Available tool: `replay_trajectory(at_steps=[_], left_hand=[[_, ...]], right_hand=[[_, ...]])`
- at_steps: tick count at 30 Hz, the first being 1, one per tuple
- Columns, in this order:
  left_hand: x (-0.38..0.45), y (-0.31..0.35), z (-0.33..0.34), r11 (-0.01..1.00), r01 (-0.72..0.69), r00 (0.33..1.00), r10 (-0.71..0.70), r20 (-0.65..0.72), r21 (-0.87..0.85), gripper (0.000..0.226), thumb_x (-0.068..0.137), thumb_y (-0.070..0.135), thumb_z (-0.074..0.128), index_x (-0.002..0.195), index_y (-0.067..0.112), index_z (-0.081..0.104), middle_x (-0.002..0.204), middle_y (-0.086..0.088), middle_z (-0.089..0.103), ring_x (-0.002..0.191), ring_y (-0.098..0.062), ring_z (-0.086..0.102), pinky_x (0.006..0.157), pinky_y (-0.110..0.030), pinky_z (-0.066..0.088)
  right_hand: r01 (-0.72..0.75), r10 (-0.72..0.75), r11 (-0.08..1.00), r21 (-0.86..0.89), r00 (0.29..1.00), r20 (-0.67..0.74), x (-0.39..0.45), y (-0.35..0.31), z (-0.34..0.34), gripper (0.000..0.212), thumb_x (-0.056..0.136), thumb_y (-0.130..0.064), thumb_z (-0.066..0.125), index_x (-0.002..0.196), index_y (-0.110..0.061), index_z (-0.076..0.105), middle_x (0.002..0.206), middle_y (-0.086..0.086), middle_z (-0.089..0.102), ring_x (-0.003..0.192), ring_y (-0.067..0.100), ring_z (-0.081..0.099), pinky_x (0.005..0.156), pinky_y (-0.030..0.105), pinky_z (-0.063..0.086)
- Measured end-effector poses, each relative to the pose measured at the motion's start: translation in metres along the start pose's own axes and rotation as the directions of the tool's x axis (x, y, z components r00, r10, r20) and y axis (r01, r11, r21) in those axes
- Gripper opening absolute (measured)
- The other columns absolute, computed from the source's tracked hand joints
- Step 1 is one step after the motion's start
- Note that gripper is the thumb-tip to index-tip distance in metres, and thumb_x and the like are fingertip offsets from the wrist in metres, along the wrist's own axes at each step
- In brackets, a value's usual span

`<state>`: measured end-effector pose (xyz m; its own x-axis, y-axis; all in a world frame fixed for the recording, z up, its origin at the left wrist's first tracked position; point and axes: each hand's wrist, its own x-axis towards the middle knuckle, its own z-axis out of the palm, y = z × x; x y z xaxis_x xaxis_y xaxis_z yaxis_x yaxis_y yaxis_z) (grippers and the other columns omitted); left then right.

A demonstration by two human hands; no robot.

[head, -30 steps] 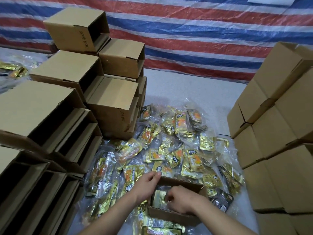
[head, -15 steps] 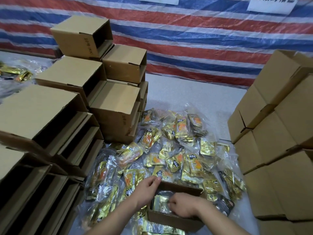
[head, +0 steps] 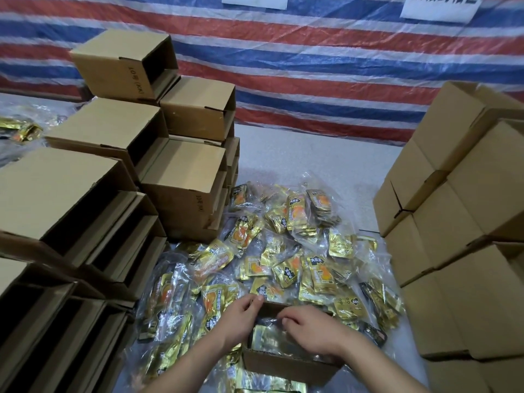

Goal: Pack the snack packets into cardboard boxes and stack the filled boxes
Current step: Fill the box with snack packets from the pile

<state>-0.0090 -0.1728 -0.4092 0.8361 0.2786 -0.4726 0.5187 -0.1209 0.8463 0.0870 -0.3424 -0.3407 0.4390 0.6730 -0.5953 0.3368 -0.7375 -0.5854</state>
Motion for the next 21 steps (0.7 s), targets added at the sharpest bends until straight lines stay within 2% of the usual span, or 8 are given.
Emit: replay_trajectory(at_steps=[2,3,5,6,8,12,17,21], left_hand=[[0.000,0.001,0.000,1.000,0.000,1.000,0.000,0.010,0.000,0.033,0.103,0.045,0.044,0.099,0.022,0.068,0.093,0.001,0.072,0.090,-0.015,0.067,0.084,-0.029,0.050],[0.000,0.002,0.000,1.000,-0.002,1.000,0.002,0.010,0.012,0.033,0.104,0.045,0.044,0.099,0.022,0.067,0.094,0.001,0.071,0.090,-0.014,0.066,0.084,-0.029,0.049],[0.000,0.003,-0.001,1.000,-0.003,1.000,0.003,0.007,0.028,0.031,0.104,0.044,0.044,0.097,0.023,0.066,0.095,0.000,0.070,0.091,-0.015,0.063,0.084,-0.030,0.047],[0.000,0.004,-0.001,1.000,-0.002,1.000,0.002,0.008,0.024,0.031,0.104,0.043,0.044,0.097,0.023,0.066,0.096,-0.001,0.069,0.092,-0.015,0.063,0.086,-0.030,0.046],[-0.001,0.004,-0.002,1.000,0.003,1.000,-0.003,0.007,0.027,0.030,0.104,0.044,0.044,0.096,0.025,0.065,0.098,0.000,0.069,0.094,-0.014,0.062,0.086,-0.028,0.046],[-0.005,0.008,-0.002,0.997,0.005,1.000,-0.006,0.013,0.074,0.028,0.103,0.046,0.043,0.095,0.029,0.063,0.099,0.005,0.067,0.092,-0.006,0.059,0.079,-0.019,0.042],[-0.007,0.012,-0.001,0.996,0.026,1.000,-0.027,0.009,0.081,0.029,0.103,0.047,0.043,0.102,0.028,0.065,0.104,0.003,0.067,0.100,-0.011,0.061,0.085,-0.021,0.043],[-0.009,0.016,0.001,0.997,0.046,0.999,-0.047,-0.001,0.062,0.024,0.103,0.048,0.044,0.094,0.035,0.062,0.108,0.002,0.067,0.103,-0.012,0.060,0.085,-0.020,0.041]], right_hand=[[0.027,-0.022,0.999,0.037,0.992,-0.122,-0.003,0.001,-0.003,0.019,0.100,-0.033,0.048,0.097,-0.032,0.067,0.083,-0.007,0.069,0.060,0.000,0.059,0.059,0.026,0.049],[0.044,-0.041,0.999,0.012,0.979,-0.198,-0.004,0.002,-0.005,0.017,0.099,-0.032,0.051,0.100,-0.033,0.068,0.087,-0.009,0.070,0.065,-0.001,0.062,0.063,0.023,0.052],[0.063,-0.108,0.987,-0.146,0.940,-0.324,-0.003,0.005,-0.013,0.023,0.098,-0.034,0.055,0.119,-0.036,0.064,0.109,-0.016,0.066,0.089,-0.003,0.062,0.083,0.022,0.054],[0.057,-0.132,0.973,-0.225,0.933,-0.336,-0.001,0.008,-0.017,0.034,0.097,-0.037,0.055,0.130,-0.033,0.058,0.121,-0.015,0.062,0.103,0.000,0.059,0.092,0.024,0.051],[0.004,-0.103,0.941,-0.338,0.956,-0.276,0.006,0.014,-0.021,0.048,0.094,-0.041,0.057,0.140,-0.029,0.051,0.133,-0.009,0.058,0.118,0.012,0.057,0.099,0.030,0.048],[-0.074,0.026,0.862,-0.501,0.995,-0.101,0.017,0.025,-0.016,0.030,0.097,-0.041,0.053,0.123,-0.026,0.060,0.112,0.000,0.068,0.099,0.022,0.064,0.084,0.035,0.054],[-0.077,0.002,0.820,-0.567,0.991,-0.132,0.023,0.036,-0.012,0.025,0.100,-0.039,0.051,0.118,-0.027,0.062,0.109,0.004,0.069,0.102,0.025,0.065,0.085,0.037,0.053],[-0.063,-0.031,0.822,-0.567,0.988,-0.154,0.023,0.040,-0.010,0.025,0.100,-0.039,0.050,0.115,-0.024,0.063,0.106,0.004,0.069,0.100,0.026,0.065,0.084,0.037,0.052]])
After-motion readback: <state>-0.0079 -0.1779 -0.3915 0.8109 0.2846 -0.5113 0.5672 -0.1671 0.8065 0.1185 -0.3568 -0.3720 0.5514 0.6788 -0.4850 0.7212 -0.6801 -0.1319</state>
